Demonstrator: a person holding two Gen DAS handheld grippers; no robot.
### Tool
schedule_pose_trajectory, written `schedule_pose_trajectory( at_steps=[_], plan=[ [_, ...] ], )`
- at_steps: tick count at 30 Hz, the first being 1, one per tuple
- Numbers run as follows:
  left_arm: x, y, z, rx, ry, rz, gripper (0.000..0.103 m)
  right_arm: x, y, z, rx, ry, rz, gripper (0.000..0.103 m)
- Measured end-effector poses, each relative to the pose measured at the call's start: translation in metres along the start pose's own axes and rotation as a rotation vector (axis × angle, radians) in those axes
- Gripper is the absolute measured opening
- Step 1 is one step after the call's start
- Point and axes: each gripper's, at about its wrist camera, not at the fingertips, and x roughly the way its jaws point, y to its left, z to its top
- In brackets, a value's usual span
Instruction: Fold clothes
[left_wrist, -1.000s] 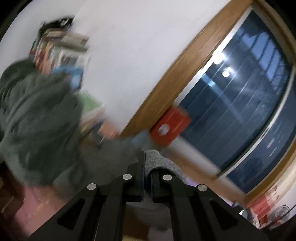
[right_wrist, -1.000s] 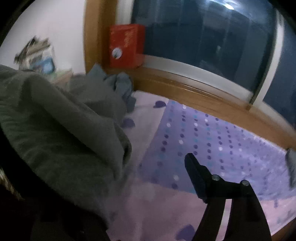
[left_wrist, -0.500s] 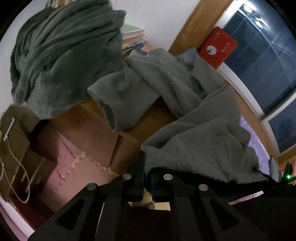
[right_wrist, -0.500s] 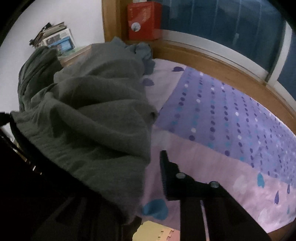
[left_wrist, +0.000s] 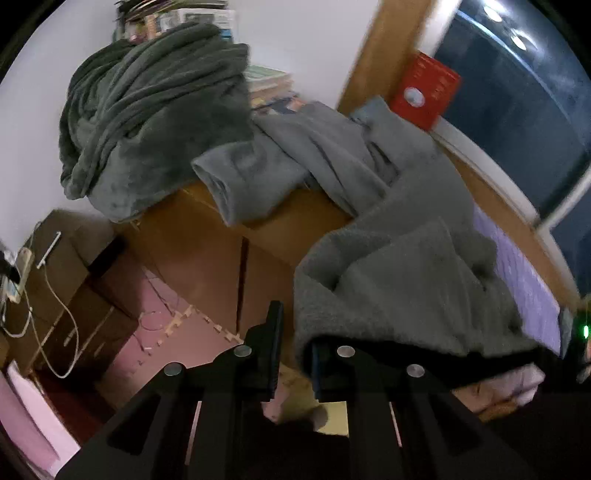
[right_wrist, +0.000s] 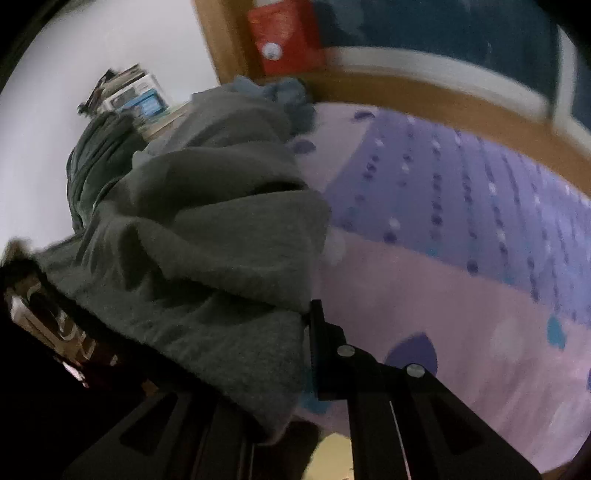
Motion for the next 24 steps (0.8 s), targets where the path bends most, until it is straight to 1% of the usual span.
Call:
schedule_pose_trajectory(
  at_steps=[5,6,8,10,12,13,14,15,16,19,21,24],
  plan=[
    [0.014,-0.011,-0.031,0.162,0.148,-0.100,0.007,-0.006,-0.023,-0.022,0.103,0.026,-0.047,0.005],
    [0.014,-0.011,-0.034,0.181,0.155,-0.124,0.006,-0.009,-0.025,-0.026,0.125,0.025,-0.058,0.006],
    [0.008,-0.008,-0.036,0.201,0.139,-0.161,0.006,-0.020,-0.023,-0.032,0.157,0.010,-0.094,0.006],
    [-0.006,0.000,-0.034,0.182,0.107,-0.196,0.006,-0.037,-0.015,-0.033,0.150,-0.020,-0.141,0.006],
    [-0.020,0.004,-0.030,0.168,0.060,-0.197,0.006,-0.052,-0.006,-0.027,0.122,-0.060,-0.173,0.005],
    [-0.026,0.002,-0.023,0.162,0.034,-0.183,0.005,-0.063,-0.001,-0.017,0.104,-0.106,-0.184,0.005],
    [-0.032,0.000,-0.015,0.157,0.007,-0.167,0.006,-0.074,0.002,-0.003,0.104,-0.154,-0.181,0.005],
    [-0.038,-0.003,0.001,0.156,-0.028,-0.154,0.005,-0.086,0.005,0.015,0.110,-0.206,-0.166,0.005],
    [-0.048,-0.009,0.020,0.156,-0.085,-0.151,0.005,-0.099,0.008,0.036,0.109,-0.261,-0.151,0.005],
    [-0.091,-0.028,0.097,0.135,-0.276,-0.183,0.005,-0.146,0.018,0.118,0.063,-0.448,-0.103,0.004],
    [-0.129,-0.041,0.155,0.145,-0.403,-0.213,0.005,-0.179,0.026,0.180,0.008,-0.557,-0.102,0.004],
    [-0.197,-0.070,0.230,0.197,-0.561,-0.140,0.005,-0.237,0.044,0.275,-0.067,-0.699,-0.103,0.004]
  ],
)
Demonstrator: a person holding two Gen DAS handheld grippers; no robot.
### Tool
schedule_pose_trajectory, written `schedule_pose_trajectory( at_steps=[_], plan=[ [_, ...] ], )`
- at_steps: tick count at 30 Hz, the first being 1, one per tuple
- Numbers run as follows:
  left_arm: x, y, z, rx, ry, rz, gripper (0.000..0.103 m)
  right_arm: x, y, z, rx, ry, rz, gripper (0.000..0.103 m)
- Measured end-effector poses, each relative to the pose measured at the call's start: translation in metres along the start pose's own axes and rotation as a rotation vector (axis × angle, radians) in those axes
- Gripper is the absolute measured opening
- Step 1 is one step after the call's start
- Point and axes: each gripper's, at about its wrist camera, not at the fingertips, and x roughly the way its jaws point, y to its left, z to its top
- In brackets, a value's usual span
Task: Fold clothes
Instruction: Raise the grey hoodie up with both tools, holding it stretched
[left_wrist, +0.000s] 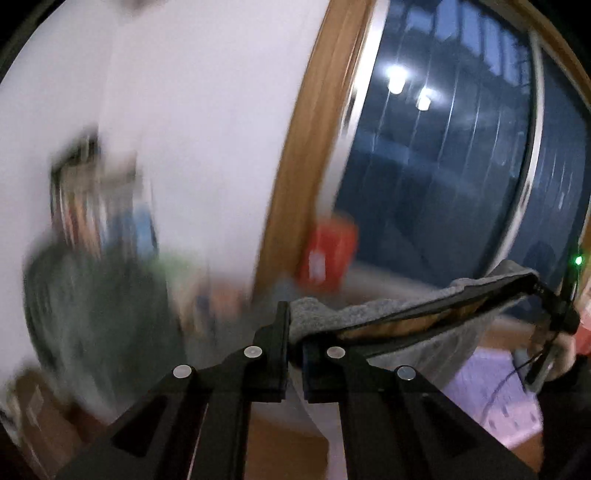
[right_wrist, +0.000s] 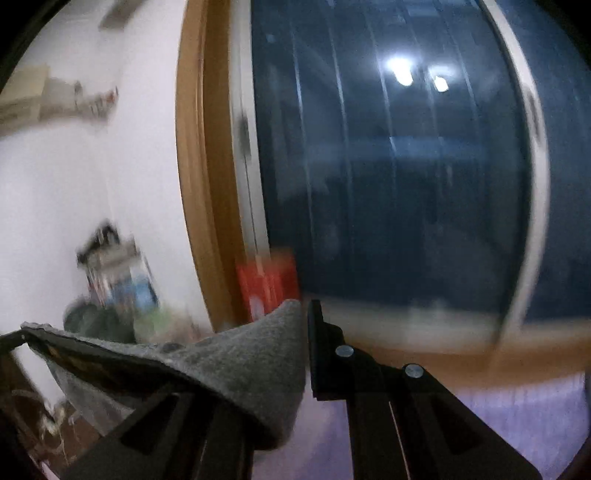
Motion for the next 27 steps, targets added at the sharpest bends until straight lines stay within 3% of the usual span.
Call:
schedule_pose_trajectory(
  at_steps=[2,4,7,9,13,17,23,27],
  plan=[
    [-0.010,-0.012,0.068,0.057,-0.095,0.050,0.005,-0.013,0.019,0.072,-0.069,-0.127,0.000,0.004],
    [-0.023,-0.016,0.117,0.049,-0.141,0.097,0.004,-0.050,0.049,0.132,-0.219,-0.313,-0.017,0.004],
    [-0.065,-0.022,0.175,0.013,-0.246,0.089,0.005,-0.103,0.074,0.183,-0.350,-0.516,-0.058,0.004],
    [-0.096,-0.037,0.196,0.055,-0.334,0.113,0.005,-0.123,0.077,0.205,-0.382,-0.578,-0.087,0.004],
    [-0.145,-0.075,0.221,0.174,-0.460,0.220,0.005,-0.127,0.061,0.240,-0.352,-0.550,-0.089,0.004],
    [-0.175,-0.110,0.236,0.253,-0.537,0.317,0.005,-0.119,0.027,0.264,-0.218,-0.494,-0.002,0.004],
    [-0.228,-0.155,0.260,0.244,-0.689,0.412,0.006,-0.132,0.005,0.295,-0.123,-0.529,0.086,0.004],
    [-0.259,-0.179,0.276,0.268,-0.734,0.482,0.006,-0.142,0.000,0.327,-0.077,-0.550,0.137,0.004]
  ],
)
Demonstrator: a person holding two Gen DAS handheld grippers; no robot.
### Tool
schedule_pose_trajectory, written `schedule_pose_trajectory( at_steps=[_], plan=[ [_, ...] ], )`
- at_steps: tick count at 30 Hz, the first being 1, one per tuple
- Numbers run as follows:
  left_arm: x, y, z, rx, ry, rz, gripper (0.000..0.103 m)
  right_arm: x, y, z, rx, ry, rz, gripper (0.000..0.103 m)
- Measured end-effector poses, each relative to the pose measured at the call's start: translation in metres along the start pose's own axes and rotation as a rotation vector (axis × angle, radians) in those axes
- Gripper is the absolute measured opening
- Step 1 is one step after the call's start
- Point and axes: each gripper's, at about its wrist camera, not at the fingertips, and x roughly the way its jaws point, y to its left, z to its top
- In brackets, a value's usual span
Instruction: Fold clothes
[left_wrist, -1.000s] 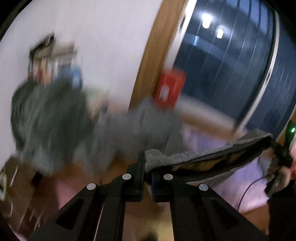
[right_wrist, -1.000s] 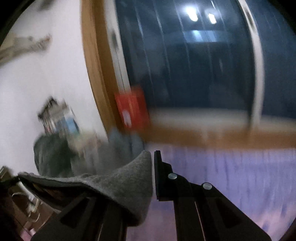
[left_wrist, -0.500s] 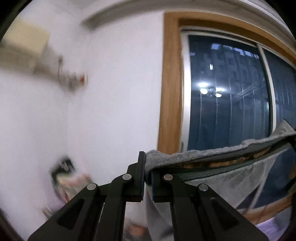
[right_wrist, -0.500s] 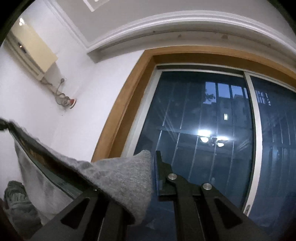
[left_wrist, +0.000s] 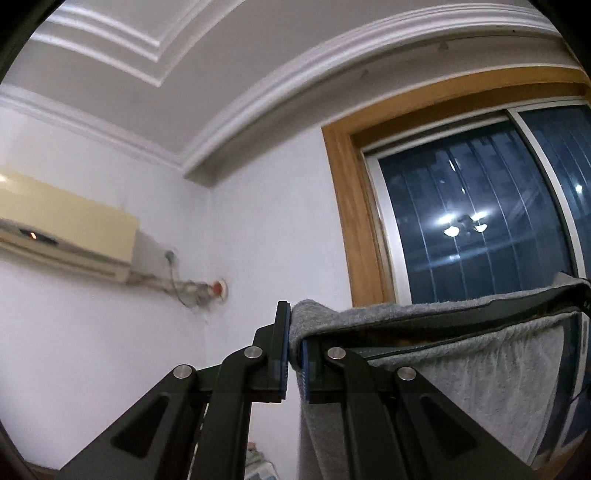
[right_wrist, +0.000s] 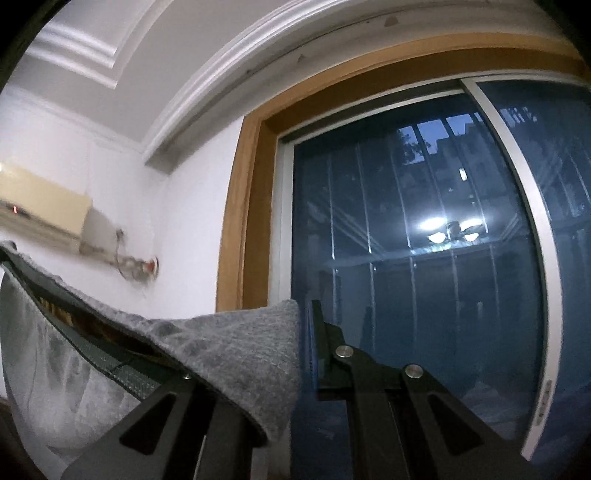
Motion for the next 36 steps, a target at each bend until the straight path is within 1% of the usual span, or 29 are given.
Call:
schedule_pose_trajectory(
  at_steps=[1,3,5,7,9,11,12,14,16,17,19,20,21,24,27,28,29,31,32,34,36],
  plan=[
    [0.000,-0.001,0.004,0.019,-0.008,0.015,0.006,0.003,-0.001,0.008,0.005,-0.007,0.004,0.004],
    [-0.002,-0.010,0.014,0.083,-0.018,0.069,0.006,0.009,-0.001,0.021,0.004,-0.015,0.012,0.004],
    [0.004,-0.017,0.014,0.156,-0.006,0.133,0.006,0.017,0.000,0.031,0.000,-0.010,0.029,0.004],
    [0.004,-0.023,0.009,0.190,0.022,0.159,0.006,0.023,0.001,0.035,-0.004,-0.003,0.043,0.004],
    [0.012,-0.023,-0.002,0.179,0.076,0.153,0.006,0.028,0.001,0.030,-0.003,0.016,0.070,0.004],
    [0.022,-0.019,-0.015,0.148,0.125,0.122,0.006,0.039,0.000,0.019,-0.015,0.068,0.105,0.004],
    [0.029,-0.018,-0.022,0.134,0.151,0.117,0.006,0.047,0.001,0.012,-0.033,0.101,0.117,0.006],
    [0.039,-0.016,-0.035,0.076,0.177,0.108,0.005,0.066,0.007,-0.003,-0.095,0.183,0.137,0.009],
    [0.044,-0.017,-0.047,0.042,0.185,0.091,0.005,0.080,0.017,-0.025,-0.154,0.244,0.164,0.010],
    [0.047,-0.017,-0.053,0.036,0.188,0.080,0.005,0.085,0.021,-0.037,-0.169,0.267,0.194,0.014],
    [0.053,-0.020,-0.064,0.028,0.201,0.057,0.005,0.089,0.025,-0.065,-0.169,0.296,0.240,0.050],
    [0.057,-0.021,-0.069,0.023,0.215,0.041,0.005,0.090,0.027,-0.078,-0.164,0.318,0.259,0.088],
    [0.061,-0.023,-0.073,0.019,0.231,0.024,0.004,0.092,0.029,-0.091,-0.159,0.339,0.278,0.096],
    [0.071,-0.032,-0.086,0.030,0.255,-0.024,0.004,0.095,0.035,-0.131,-0.150,0.406,0.331,0.096],
    [0.079,-0.045,-0.100,0.077,0.275,-0.076,0.004,0.091,0.051,-0.163,-0.214,0.466,0.373,0.096],
    [0.081,-0.048,-0.106,0.098,0.287,-0.087,0.004,0.090,0.055,-0.175,-0.227,0.502,0.401,0.096],
    [0.084,-0.051,-0.113,0.119,0.301,-0.097,0.004,0.091,0.055,-0.188,-0.213,0.560,0.424,0.096],
    [0.091,-0.045,-0.127,0.110,0.344,-0.106,0.004,0.099,0.046,-0.216,-0.123,0.697,0.446,0.096],
    [0.095,-0.042,-0.134,0.104,0.366,-0.109,0.004,0.103,0.032,-0.236,-0.033,0.778,0.457,0.096],
    [0.103,-0.035,-0.149,0.090,0.410,-0.129,0.004,0.108,-0.003,-0.281,0.199,0.936,0.448,0.095],
    [0.111,-0.029,-0.165,0.078,0.454,-0.164,0.005,0.111,-0.035,-0.333,0.470,1.118,0.425,0.095]
  ],
)
